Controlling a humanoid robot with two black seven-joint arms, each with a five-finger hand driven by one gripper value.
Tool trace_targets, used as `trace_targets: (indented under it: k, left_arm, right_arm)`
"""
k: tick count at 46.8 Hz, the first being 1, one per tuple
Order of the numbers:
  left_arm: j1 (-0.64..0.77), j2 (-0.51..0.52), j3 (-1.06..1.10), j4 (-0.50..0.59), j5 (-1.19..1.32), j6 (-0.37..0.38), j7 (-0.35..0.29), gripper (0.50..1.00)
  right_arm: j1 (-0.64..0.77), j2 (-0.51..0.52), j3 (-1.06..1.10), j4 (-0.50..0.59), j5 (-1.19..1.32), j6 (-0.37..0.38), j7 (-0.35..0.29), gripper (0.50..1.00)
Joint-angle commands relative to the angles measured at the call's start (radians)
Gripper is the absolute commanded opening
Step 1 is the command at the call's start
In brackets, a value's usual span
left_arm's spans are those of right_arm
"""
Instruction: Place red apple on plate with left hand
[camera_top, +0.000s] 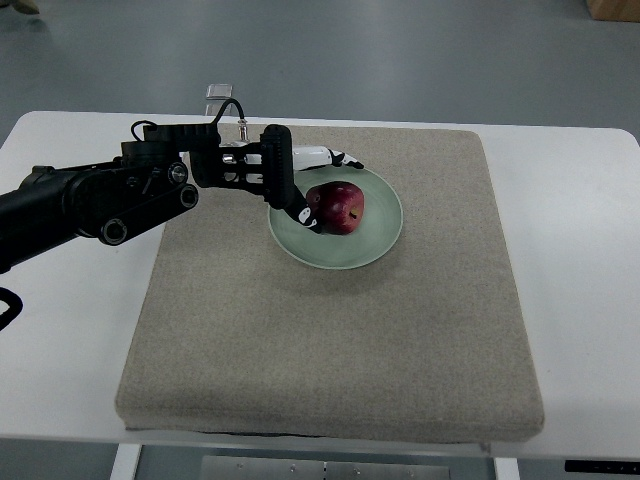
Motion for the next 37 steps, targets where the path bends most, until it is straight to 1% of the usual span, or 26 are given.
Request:
trace_targets:
  k: [1, 17, 22, 27, 32, 37]
  left_arm:
    - [-0.006, 0.0, 0.0, 0.023, -0.072, 0.021, 0.0, 0.992]
    - [-0.005, -0.015, -0.003, 0.028, -0.115, 0.029, 0.002, 0.992]
    - [-0.003, -0.015, -0.038, 0.033, -0.181, 0.029, 0.004, 0.992]
    - [-0.006, -0.017, -0.067, 0.082, -0.309, 0.029, 0.005, 0.992]
    - [-0.006, -0.032, -0.115, 0.128, -0.512, 0.029, 0.007, 0.992]
    - [-0.009, -0.043, -0.118, 0.174, -0.694, 0.03, 0.008, 0.992]
  right_arm:
    - [0.0, 0.0, 0.0, 0.002, 0.001, -0.001, 0.0, 0.932]
    - [0.0, 0.0, 0.0, 0.0, 0.001, -0.001, 0.0, 0.932]
    - [0.0, 0.0, 0.0, 0.002, -0.001, -0.001, 0.0, 0.93]
    - [0.0, 0.0, 0.0, 0.0, 0.001, 0.0, 0.0, 0.93]
    - [0.0, 0.0, 0.0, 0.0, 0.001, 0.0, 0.0, 0.93]
    - [0.0, 0.0, 0.0, 0.0, 0.001, -0.001, 0.0, 0.93]
